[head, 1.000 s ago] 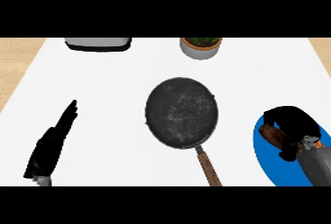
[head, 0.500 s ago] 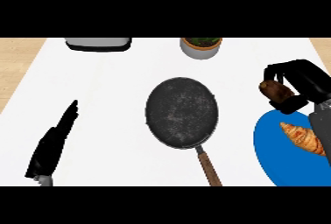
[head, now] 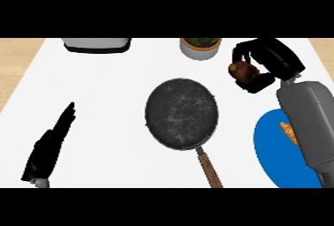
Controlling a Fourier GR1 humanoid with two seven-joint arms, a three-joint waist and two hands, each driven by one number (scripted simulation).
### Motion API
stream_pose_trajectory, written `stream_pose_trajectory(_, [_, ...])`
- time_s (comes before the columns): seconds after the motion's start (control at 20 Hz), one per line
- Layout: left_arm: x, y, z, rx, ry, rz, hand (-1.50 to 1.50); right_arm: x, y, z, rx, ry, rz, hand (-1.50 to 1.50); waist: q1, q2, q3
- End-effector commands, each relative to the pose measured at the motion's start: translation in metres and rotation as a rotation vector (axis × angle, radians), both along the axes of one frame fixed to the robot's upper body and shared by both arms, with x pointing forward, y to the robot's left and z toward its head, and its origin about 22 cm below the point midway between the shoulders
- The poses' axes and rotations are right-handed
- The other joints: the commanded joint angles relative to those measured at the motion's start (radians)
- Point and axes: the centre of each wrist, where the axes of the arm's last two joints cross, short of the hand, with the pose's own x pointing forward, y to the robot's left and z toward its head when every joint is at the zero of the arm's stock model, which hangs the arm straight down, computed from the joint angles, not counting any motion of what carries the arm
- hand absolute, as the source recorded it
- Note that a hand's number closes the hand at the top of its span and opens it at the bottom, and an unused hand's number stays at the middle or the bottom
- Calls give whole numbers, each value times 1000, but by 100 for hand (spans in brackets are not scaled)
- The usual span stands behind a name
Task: Pick the sweet potato from the plate and place it in the pan
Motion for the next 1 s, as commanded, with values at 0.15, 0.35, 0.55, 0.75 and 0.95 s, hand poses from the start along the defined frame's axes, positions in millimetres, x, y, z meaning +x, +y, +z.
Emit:
stream_pose_trajectory(0.15, [4,-8,6,3,6,-4,0,18,81,3,81,128,114,150,-4,0,0])
stream_pose_trajectory(0.35, [8,0,2,-20,16,-1,0,15,136,-26,99,207,119,150,-1,2,0])
stream_pose_trajectory(0.55, [-3,-7,2,12,8,-10,0,9,164,-59,42,257,129,150,14,4,0])
stream_pose_trajectory(0.75, [24,-29,0,-4,-2,-41,0,4,184,-72,-64,287,114,150,33,10,0])
stream_pose_trajectory(0.95, [20,-13,0,0,-4,-62,0,-7,187,-99,-221,285,166,150,54,13,-1])
